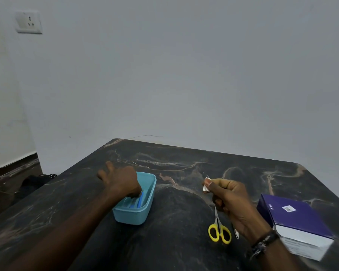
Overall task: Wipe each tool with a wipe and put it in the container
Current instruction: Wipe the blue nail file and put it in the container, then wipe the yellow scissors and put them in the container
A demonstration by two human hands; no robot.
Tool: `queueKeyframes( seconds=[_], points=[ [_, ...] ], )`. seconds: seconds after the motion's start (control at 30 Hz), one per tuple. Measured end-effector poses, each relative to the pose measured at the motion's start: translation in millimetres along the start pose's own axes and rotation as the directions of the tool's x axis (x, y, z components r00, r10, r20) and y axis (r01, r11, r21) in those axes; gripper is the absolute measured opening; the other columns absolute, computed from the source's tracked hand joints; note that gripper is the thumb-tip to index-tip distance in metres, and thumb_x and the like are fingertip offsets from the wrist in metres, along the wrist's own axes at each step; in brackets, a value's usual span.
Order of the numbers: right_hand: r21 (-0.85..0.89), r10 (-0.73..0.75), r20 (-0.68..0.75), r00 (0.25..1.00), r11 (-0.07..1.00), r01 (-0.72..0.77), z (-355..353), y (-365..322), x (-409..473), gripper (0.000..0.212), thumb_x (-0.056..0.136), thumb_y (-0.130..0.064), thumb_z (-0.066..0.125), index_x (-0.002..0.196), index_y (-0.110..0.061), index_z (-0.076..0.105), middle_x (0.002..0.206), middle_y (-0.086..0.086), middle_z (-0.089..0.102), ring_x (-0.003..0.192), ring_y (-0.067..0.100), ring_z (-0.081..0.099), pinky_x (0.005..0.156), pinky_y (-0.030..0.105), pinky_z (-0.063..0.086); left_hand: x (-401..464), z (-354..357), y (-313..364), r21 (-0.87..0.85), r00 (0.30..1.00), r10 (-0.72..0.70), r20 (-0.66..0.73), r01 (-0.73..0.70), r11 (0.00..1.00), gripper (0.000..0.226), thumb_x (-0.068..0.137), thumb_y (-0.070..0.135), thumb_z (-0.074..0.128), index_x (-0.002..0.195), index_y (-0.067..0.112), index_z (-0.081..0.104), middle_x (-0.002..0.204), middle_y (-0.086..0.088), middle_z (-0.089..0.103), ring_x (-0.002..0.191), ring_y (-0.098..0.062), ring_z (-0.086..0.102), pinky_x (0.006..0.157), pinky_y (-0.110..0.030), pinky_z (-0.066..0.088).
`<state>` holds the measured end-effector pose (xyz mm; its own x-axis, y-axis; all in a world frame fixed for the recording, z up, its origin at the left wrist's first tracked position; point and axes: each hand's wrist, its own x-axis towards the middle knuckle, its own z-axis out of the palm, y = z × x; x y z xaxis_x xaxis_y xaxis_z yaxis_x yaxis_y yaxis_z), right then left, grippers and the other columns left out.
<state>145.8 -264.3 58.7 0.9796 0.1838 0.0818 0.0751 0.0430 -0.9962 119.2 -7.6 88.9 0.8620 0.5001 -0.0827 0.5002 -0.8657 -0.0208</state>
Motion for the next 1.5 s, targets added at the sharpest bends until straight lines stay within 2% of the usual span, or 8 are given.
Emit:
queueKeyframes(
  seconds=[0.17, 0.3, 0.37, 0.57, 0.83, 1.03, 1.27, 1.5],
  points=[
    [0.040, -0.042, -0.140, 0.989, 0.998, 0.048, 0.3, 0.1, 2.8, 0.020, 0.088, -0.021, 0.066, 0.081, -0.004, 0.074, 0.058, 0.007, 0.052, 0.044, 0.008, 0.036, 0.041, 0.018, 0.031, -29.6, -12.6, 3.9, -0.074, 0.929, 0.080, -0.361, -0.114, 0.991, 0.027, 0.081, 0.048, 0.067, 0.096, 0.025, 0.071, 0.145, -0.008, 0.042, 0.143, -0.040, 0.003, 0.103, -0.057, 0.023],
    [0.084, -0.061, -0.284, 0.957, 0.993, 0.089, -0.7, 3.4, 8.1, 0.017, 0.090, -0.019, 0.064, 0.084, -0.008, 0.075, 0.047, -0.003, 0.048, 0.043, 0.007, 0.037, 0.042, 0.019, 0.033, -81.7, -14.8, 29.3, -0.121, 0.522, 0.231, -0.821, -0.555, 0.823, 0.007, 0.072, 0.027, 0.079, 0.077, 0.025, 0.076, 0.123, -0.007, 0.061, 0.128, -0.036, 0.038, 0.089, -0.052, 0.033],
    [0.104, -0.070, -0.327, 0.942, 0.989, 0.110, -1.7, 3.9, 9.4, 0.017, 0.091, -0.018, 0.062, 0.085, -0.009, 0.075, 0.048, -0.004, 0.048, 0.043, 0.006, 0.038, 0.042, 0.018, 0.034, -103.5, -9.8, 48.1, -0.098, 0.424, 0.308, -0.852, -0.706, 0.701, 0.003, 0.076, 0.022, 0.076, 0.077, 0.021, 0.073, 0.098, -0.002, 0.067, 0.099, -0.025, 0.058, 0.076, -0.044, 0.047],
    [0.100, -0.099, -0.387, 0.917, 0.984, 0.149, -3.8, 4.8, 10.0, 0.019, 0.091, -0.019, 0.063, 0.079, -0.011, 0.075, 0.055, 0.004, 0.048, 0.045, 0.008, 0.037, 0.041, 0.019, 0.032, -102.3, 27.5, 94.3, -0.368, 0.796, 0.553, -0.244, -0.604, 0.707, 0.014, 0.087, 0.031, 0.067, 0.091, 0.018, 0.067, 0.089, 0.000, 0.069, 0.084, -0.015, 0.065, 0.072, -0.027, 0.051],
    [0.088, -0.104, -0.381, 0.919, 0.985, 0.148, -4.4, 7.0, 11.3, 0.017, 0.091, -0.017, 0.062, 0.083, -0.008, 0.074, 0.049, 0.000, 0.046, 0.045, 0.008, 0.038, 0.041, 0.020, 0.033, -87.5, 37.0, 115.4, -0.537, 0.838, 0.531, 0.124, -0.393, 0.746, 0.038, 0.081, 0.046, 0.071, 0.089, 0.014, 0.051, 0.088, -0.004, 0.064, 0.043, -0.012, 0.055, 0.041, -0.023, 0.049],
    [0.079, -0.103, -0.374, 0.922, 0.987, 0.142, -4.8, 7.0, 11.6, 0.018, 0.091, -0.019, 0.063, 0.083, -0.007, 0.074, 0.048, -0.001, 0.046, 0.043, 0.007, 0.038, 0.040, 0.018, 0.033, -84.1, 38.9, 124.6, -0.643, 0.835, 0.512, 0.200, -0.283, 0.712, 0.045, 0.080, 0.031, 0.077, 0.111, 0.011, 0.052, 0.100, -0.005, 0.059, 0.068, -0.016, 0.064, 0.044, -0.023, 0.053],
    [0.063, -0.104, -0.321, 0.941, 0.989, 0.131, -4.6, 9.5, 12.1, 0.020, 0.091, -0.019, 0.062, 0.083, -0.005, 0.074, 0.052, 0.003, 0.045, 0.045, 0.009, 0.036, 0.041, 0.019, 0.032, -70.3, 45.8, 121.0, -0.756, 0.835, 0.495, 0.241, -0.158, 0.635, 0.031, 0.089, 0.018, 0.067, 0.112, -0.001, 0.060, 0.073, -0.005, 0.053, 0.057, -0.012, 0.055, 0.037, -0.019, 0.045],
    [0.055, -0.102, -0.327, 0.940, 0.990, 0.126, -5.3, 11.4, 13.8, 0.021, 0.091, -0.020, 0.063, 0.082, -0.004, 0.074, 0.054, 0.005, 0.045, 0.046, 0.010, 0.036, 0.041, 0.019, 0.032, -82.6, 42.7, 113.0, -0.656, 0.838, 0.534, 0.112, -0.342, 0.673, 0.041, 0.082, 0.038, 0.073, 0.103, 0.007, 0.056, 0.099, -0.008, 0.066, 0.067, -0.026, 0.071, 0.044, -0.025, 0.052]
  ],
)
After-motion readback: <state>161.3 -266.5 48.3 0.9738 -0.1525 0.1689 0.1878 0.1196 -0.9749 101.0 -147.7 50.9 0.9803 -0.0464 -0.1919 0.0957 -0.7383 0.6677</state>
